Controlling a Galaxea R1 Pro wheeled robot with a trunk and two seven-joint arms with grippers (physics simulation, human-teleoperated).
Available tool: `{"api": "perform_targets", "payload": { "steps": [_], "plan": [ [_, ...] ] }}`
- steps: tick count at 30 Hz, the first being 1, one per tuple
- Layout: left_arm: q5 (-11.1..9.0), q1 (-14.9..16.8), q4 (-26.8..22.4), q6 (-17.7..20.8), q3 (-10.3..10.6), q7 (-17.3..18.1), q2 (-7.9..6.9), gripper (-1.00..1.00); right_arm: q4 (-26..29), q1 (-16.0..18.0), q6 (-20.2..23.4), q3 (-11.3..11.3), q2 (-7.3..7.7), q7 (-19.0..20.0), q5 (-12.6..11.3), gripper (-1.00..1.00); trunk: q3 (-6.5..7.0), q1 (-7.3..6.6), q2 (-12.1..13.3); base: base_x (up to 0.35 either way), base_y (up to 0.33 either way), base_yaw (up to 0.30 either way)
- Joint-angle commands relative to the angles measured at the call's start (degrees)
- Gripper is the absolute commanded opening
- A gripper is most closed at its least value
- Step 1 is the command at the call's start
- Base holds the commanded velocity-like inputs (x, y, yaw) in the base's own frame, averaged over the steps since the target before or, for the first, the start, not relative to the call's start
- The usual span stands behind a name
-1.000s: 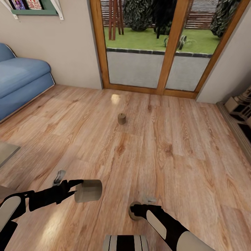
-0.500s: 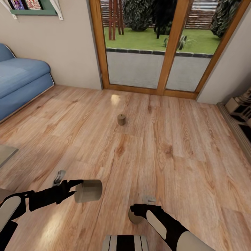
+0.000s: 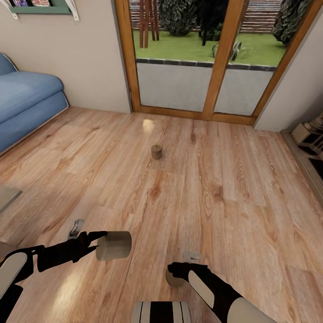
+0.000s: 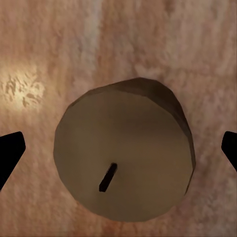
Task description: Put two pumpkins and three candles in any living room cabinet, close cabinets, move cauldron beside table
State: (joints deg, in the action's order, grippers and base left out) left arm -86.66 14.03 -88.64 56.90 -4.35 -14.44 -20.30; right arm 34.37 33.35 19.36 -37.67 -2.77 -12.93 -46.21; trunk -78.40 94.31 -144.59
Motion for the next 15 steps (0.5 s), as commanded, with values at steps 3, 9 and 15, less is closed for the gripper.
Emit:
{"api": "perform_targets", "payload": {
  "steps": [3, 9, 15],
  "plan": [
    [-0.72, 0.03, -0.04, 0.18, -0.04, -0.54, 0.00, -1.00, 0.10, 0.05, 0.07, -0.30, 0.04, -0.56, -0.50, 1.00, -0.04, -0.01, -0.02, 0.000, 0.000, 0.000],
    [-0.71, 0.02, -0.04, 0.21, -0.04, -0.51, -0.07, -1.00, 0.11, 0.05, -0.82, -0.30, -0.03, -0.59, -0.46, 1.00, -0.93, 0.09, -0.07, 0.000, 0.000, 0.000],
    [-0.71, 0.02, -0.04, 0.19, -0.04, -0.51, -0.14, -1.00, 0.09, 0.05, -1.22, -0.30, -0.04, -0.61, -0.49, 1.00, -1.59, 0.17, -0.11, 0.000, 0.000, 0.000]
  ]
}}
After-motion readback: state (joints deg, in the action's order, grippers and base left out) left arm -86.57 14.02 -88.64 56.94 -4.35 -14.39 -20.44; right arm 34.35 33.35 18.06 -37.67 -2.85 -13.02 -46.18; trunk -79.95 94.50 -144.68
